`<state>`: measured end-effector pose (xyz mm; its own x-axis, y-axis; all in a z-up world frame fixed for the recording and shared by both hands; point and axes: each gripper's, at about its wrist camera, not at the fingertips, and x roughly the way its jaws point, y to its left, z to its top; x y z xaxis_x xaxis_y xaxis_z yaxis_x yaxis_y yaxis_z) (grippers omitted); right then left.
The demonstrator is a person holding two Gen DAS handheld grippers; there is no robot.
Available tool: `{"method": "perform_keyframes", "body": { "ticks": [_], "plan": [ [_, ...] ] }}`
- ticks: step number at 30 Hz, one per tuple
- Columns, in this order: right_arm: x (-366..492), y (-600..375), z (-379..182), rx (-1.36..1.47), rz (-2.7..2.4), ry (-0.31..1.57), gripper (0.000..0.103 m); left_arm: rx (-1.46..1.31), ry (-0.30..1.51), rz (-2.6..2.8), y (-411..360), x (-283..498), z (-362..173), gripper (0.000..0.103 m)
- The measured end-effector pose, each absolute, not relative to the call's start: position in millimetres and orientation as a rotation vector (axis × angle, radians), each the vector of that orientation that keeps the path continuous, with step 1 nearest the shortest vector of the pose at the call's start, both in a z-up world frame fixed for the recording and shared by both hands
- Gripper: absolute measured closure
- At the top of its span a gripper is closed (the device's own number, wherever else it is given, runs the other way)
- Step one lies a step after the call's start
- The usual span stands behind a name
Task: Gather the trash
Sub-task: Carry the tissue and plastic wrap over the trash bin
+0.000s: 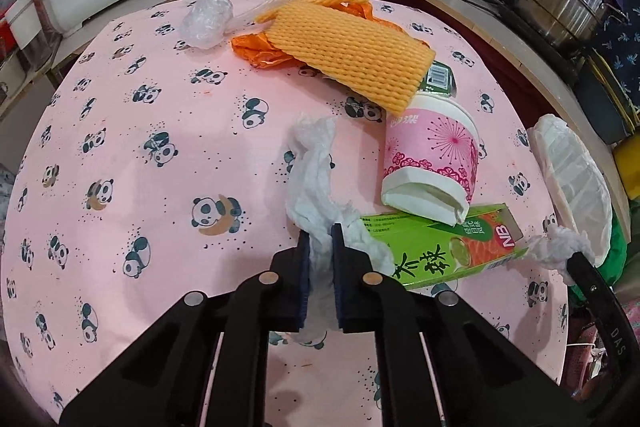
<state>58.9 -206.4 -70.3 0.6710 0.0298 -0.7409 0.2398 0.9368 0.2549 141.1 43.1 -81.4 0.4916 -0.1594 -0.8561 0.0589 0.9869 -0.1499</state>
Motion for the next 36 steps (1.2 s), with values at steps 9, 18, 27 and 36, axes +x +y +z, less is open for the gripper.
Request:
{"method": "perform_keyframes", "body": {
  "ticks": [9, 18, 27, 36],
  "plan": [
    [56.1, -198.6, -37.3, 0.330, -0.088, 0.755, 0.085, -0.116, 0.961, -0.166, 44.9, 125.1, -38.1, 0.096],
    [51.4, -218.7, -19.4, 0.341, -0.116, 0.703, 0.085, -0.083, 0.904, -0.266, -0.2, 118.7, -7.9, 0.096],
    [42.6, -260.7, -18.5, 0.371, -0.196, 0.678, 0.085, 0.002, 0.900, -0.393, -79.9, 123.4, -5.9, 0.096],
    [28.2, -316.8, -31.0, 0.428, -0.308, 0.668, 0.085, 0.097, 0.922, -0.529, -165.9, 127.8, -19.2, 0.096]
  ]
}}
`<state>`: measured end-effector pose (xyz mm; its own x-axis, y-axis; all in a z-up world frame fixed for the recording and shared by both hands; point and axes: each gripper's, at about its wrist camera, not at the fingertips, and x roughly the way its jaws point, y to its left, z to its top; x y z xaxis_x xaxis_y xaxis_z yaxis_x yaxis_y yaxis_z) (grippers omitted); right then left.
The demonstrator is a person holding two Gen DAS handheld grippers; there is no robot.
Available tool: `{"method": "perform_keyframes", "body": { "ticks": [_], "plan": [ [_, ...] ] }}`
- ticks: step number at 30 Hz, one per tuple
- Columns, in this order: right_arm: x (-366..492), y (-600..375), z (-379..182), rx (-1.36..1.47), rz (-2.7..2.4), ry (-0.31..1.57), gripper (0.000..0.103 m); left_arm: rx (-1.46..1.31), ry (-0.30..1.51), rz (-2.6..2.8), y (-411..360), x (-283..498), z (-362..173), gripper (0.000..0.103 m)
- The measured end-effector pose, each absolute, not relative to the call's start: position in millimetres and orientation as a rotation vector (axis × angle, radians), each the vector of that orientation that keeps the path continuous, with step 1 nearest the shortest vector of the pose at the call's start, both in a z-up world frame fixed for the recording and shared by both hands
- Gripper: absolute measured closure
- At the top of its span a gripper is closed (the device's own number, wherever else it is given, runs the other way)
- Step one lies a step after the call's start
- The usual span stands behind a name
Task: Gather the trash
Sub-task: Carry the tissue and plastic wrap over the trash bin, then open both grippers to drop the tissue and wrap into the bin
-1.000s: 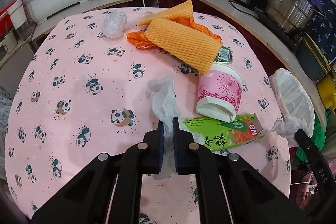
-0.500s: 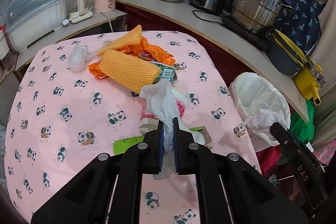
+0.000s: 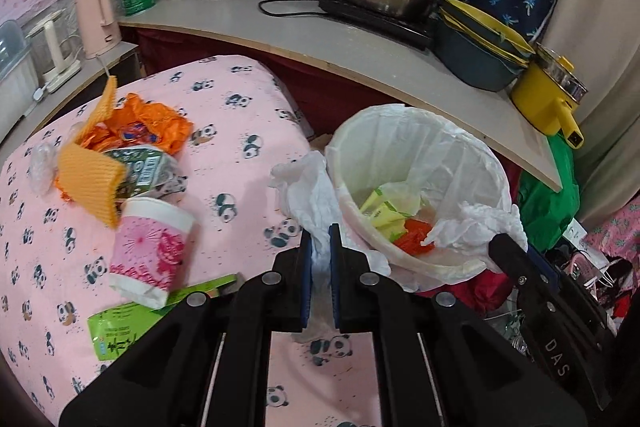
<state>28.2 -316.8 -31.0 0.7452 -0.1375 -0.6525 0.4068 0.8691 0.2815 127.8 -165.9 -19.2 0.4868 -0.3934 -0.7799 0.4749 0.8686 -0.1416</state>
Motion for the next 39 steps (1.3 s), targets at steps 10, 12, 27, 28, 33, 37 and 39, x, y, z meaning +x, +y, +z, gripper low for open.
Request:
{"method": "perform_keyframes", "body": {
  "ticks": [10, 12, 27, 28, 33, 37, 39],
  "plan": [
    [19.2, -377.5, -41.6, 0.493, -0.425, 0.646, 0.085, 0.169, 0.930, -0.668, -243.9, 134.4, -33.2, 0.095],
    [20.4, -385.3, -43.4, 0.495, -0.439, 0.643, 0.085, 0.181, 0.942, -0.688, -254.9, 139.0, -36.6, 0.095],
    [48.6, -407.1, -55.1, 0.505, -0.448, 0.653, 0.083, 0.206, 0.897, -0.704, -273.1, 159.2, -45.7, 0.044],
    [50.4, -407.0, -54.6, 0.505, -0.444, 0.652, 0.082, 0.206, 0.893, -0.697, -271.6, 161.0, -45.0, 0.044],
    [62.4, -405.0, -48.1, 0.505, -0.426, 0.632, 0.070, 0.178, 0.898, -0.654, -256.6, 170.7, -42.9, 0.038],
    [66.7, -396.4, -38.1, 0.491, -0.410, 0.602, 0.055, 0.163, 0.882, -0.606, -241.3, 172.7, -38.3, 0.030],
    [68.7, -391.1, -33.3, 0.485, -0.400, 0.598, 0.055, 0.165, 0.873, -0.586, -234.8, 172.4, -35.8, 0.030]
  ]
}}
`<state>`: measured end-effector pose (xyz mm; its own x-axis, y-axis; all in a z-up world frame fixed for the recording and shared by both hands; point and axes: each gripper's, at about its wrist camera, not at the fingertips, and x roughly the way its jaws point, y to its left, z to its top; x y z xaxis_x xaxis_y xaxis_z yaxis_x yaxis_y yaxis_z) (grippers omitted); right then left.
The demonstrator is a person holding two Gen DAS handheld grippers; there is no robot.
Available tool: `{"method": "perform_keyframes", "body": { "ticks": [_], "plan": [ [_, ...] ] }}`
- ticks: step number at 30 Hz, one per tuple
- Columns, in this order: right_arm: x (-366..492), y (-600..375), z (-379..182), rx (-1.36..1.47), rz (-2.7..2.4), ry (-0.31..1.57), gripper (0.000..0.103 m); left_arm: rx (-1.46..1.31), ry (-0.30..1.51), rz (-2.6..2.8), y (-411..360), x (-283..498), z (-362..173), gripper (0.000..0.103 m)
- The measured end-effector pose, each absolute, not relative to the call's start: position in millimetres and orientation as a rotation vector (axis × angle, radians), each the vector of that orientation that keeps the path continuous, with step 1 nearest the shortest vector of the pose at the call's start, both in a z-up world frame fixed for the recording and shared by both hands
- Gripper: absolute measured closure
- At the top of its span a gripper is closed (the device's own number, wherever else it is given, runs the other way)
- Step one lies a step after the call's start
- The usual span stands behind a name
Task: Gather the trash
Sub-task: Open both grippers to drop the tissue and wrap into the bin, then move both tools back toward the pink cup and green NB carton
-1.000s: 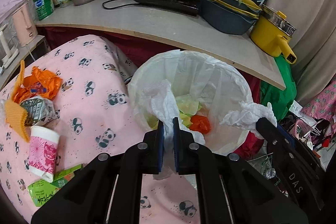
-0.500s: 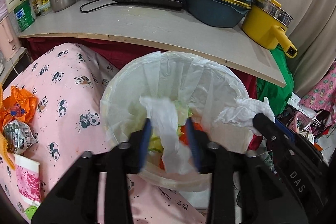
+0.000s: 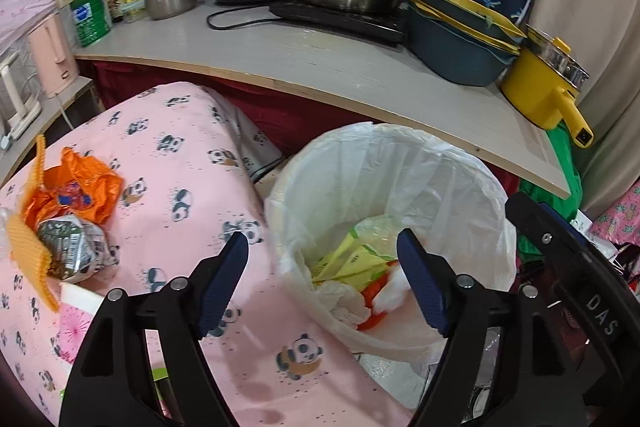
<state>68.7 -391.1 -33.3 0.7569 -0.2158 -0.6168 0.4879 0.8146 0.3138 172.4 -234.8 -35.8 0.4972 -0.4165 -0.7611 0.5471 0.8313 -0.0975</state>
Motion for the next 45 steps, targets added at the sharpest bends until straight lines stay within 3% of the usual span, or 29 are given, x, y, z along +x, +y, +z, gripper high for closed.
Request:
{"method": "perform_keyframes", "body": {
  "ticks": [26, 45],
  "plan": [
    [71.4, -275.8, 17.4, 0.383, -0.229, 0.583, 0.045, 0.035, 0.817, -0.345, -86.9, 154.9, 2.1, 0.024],
    [84.2, -170.8, 1.3, 0.317, -0.043, 0.686, 0.042, -0.033, 0.858, -0.123, 40.8, 135.5, -13.0, 0.024]
  ]
}}
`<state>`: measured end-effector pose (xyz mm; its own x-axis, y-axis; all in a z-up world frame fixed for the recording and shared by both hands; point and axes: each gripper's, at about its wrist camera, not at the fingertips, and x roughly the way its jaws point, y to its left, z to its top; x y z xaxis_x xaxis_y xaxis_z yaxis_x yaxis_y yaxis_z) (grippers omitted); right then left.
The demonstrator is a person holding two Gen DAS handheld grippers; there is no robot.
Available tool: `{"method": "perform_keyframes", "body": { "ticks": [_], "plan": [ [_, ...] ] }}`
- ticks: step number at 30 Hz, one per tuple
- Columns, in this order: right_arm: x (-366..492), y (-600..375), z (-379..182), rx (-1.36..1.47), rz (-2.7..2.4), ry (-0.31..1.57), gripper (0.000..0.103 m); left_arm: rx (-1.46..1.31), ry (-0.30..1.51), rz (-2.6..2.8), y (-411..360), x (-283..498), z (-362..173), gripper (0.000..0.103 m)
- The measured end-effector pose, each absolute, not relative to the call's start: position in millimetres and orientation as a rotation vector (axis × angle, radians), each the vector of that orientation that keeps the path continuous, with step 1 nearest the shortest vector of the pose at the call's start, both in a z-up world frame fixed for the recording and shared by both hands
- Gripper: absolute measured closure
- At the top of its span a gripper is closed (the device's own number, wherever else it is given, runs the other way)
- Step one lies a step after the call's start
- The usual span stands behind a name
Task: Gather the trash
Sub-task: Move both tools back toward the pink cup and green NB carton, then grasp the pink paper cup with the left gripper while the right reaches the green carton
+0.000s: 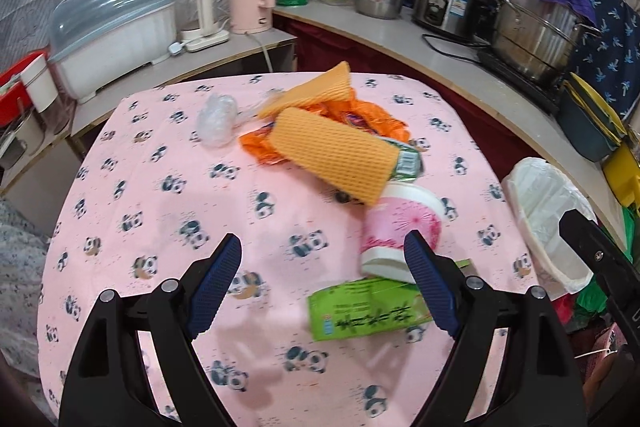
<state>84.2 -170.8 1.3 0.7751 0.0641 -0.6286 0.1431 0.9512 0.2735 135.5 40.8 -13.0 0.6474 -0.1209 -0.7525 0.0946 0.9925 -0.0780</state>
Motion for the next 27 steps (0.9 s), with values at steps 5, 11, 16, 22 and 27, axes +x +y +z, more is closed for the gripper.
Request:
{"method": "perform_keyframes", "body": {
  "ticks": [5, 11, 16, 22, 27],
  "plan": [
    [91.7, -151.1, -11.1, 0.305, -0.011, 0.727, 0.041, -0.050, 0.879, -0.088, 61.7, 135.1, -21.8, 0.024],
    [103.2, -134.9, -28.5, 0.301, 0.009, 0.775, 0.038, -0.054, 0.899, -0.064, 74.6, 138.0, -32.3, 0.024],
    [108.7, -131.5, -44.2, 0.289, 0.004, 0.816, 0.038, -0.065, 0.915, -0.062, 79.1, 143.5, -38.1, 0.023],
    [108.2, -149.0, -54.7, 0.312, -0.034, 0.834, 0.038, -0.049, 0.918, -0.099, 63.6, 147.6, -41.2, 0.018],
    [107.7, -170.2, -55.4, 0.329, -0.071, 0.826, 0.038, -0.019, 0.925, -0.165, 31.7, 153.3, -44.2, 0.013]
  ]
}}
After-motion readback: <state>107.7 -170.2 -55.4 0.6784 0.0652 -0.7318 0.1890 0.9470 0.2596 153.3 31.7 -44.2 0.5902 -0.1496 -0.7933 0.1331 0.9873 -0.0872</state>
